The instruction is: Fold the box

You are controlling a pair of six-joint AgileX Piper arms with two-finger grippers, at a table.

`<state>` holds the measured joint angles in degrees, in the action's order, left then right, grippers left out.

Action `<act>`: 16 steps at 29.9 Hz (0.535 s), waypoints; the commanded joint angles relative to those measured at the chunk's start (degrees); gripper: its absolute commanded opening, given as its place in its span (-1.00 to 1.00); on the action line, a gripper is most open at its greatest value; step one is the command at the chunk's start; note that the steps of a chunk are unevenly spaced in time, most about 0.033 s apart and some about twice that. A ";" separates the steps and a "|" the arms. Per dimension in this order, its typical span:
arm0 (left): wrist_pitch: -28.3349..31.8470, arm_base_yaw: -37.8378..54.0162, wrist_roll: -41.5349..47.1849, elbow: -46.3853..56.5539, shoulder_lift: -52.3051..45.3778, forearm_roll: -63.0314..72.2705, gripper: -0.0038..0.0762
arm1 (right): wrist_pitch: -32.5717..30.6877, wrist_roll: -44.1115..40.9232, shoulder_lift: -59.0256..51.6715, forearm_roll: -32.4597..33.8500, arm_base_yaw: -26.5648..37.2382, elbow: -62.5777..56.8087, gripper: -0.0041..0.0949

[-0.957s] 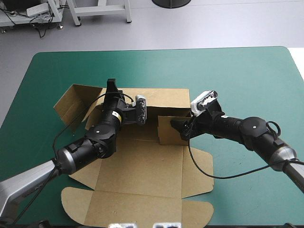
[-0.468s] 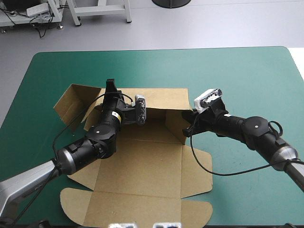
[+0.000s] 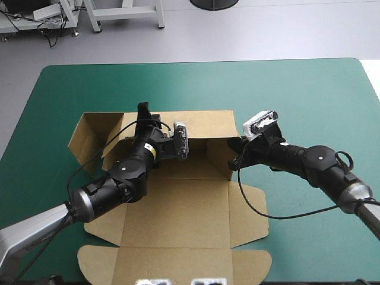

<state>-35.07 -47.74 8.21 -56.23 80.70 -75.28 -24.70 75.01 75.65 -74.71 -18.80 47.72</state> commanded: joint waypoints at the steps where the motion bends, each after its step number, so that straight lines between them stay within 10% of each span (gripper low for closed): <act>1: 3.25 -2.02 4.58 -1.64 -3.77 -1.78 0.20 | -5.20 -0.23 -1.65 -1.84 -0.77 1.47 -0.95; 5: 1.50 -4.34 5.94 -1.64 -6.41 -0.96 0.62 | -2.21 -0.23 -1.65 -1.95 -0.77 1.58 -0.95; 16: -1.48 -15.43 5.32 -1.74 -13.35 11.80 0.64 | 8.45 -1.15 -1.65 0.38 -0.77 3.65 -0.95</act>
<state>-36.09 -60.15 13.24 -56.23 70.31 -66.10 -17.77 74.80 75.65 -73.06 -19.51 48.78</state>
